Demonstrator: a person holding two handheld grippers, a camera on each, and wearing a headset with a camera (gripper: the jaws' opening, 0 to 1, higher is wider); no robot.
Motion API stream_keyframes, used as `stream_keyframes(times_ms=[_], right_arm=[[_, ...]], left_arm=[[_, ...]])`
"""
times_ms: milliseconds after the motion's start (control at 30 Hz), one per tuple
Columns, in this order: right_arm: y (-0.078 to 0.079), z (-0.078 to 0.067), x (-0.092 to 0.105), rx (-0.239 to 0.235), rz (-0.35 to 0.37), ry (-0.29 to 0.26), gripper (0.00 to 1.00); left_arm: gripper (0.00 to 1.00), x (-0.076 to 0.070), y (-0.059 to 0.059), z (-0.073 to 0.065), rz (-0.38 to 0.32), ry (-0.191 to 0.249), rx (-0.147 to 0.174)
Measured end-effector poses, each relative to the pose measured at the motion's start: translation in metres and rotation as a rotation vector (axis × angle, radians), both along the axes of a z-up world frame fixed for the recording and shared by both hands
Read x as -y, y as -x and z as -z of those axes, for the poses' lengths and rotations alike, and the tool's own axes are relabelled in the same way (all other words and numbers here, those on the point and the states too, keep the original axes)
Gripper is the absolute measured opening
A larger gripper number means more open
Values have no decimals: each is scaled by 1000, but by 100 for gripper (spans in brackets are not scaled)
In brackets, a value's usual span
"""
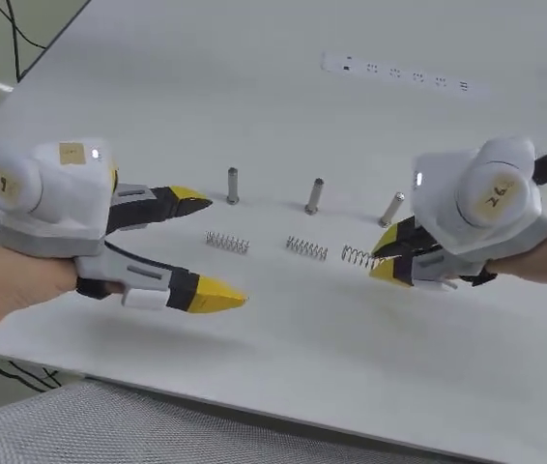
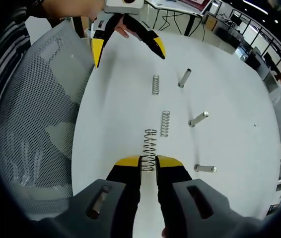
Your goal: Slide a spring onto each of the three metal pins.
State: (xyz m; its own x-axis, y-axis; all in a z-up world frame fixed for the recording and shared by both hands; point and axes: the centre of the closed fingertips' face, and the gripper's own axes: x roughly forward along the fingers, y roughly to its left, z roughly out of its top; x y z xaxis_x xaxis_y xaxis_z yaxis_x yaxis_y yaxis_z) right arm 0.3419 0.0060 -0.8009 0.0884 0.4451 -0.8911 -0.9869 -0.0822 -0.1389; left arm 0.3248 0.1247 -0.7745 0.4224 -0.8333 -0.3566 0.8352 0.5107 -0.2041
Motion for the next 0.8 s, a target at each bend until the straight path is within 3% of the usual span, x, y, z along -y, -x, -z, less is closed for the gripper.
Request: stream_keyframes(times_ms=[67,133,233,433,633,800], right_arm=[[2,-2,-3,4,-12,-2,13],[4,-3,-5,4,-18,-4,13],[6,-4,-8,6,-24,-6,13],[12,-6,-14,-6,-27,-21,13],[13,-8,-16,-9,-25,-21,13],[15,-10,-19,5,-45,-18,13]], left_arm=[[74,8,-1,0,25,5,1],[71,16,0,2,60,20,-24],[68,27,-1,4,97,15,-22],[60,48,-2,0,169,24,18],[54,60,1,4,214,18,34],[48,69,0,-2,234,41,54]])
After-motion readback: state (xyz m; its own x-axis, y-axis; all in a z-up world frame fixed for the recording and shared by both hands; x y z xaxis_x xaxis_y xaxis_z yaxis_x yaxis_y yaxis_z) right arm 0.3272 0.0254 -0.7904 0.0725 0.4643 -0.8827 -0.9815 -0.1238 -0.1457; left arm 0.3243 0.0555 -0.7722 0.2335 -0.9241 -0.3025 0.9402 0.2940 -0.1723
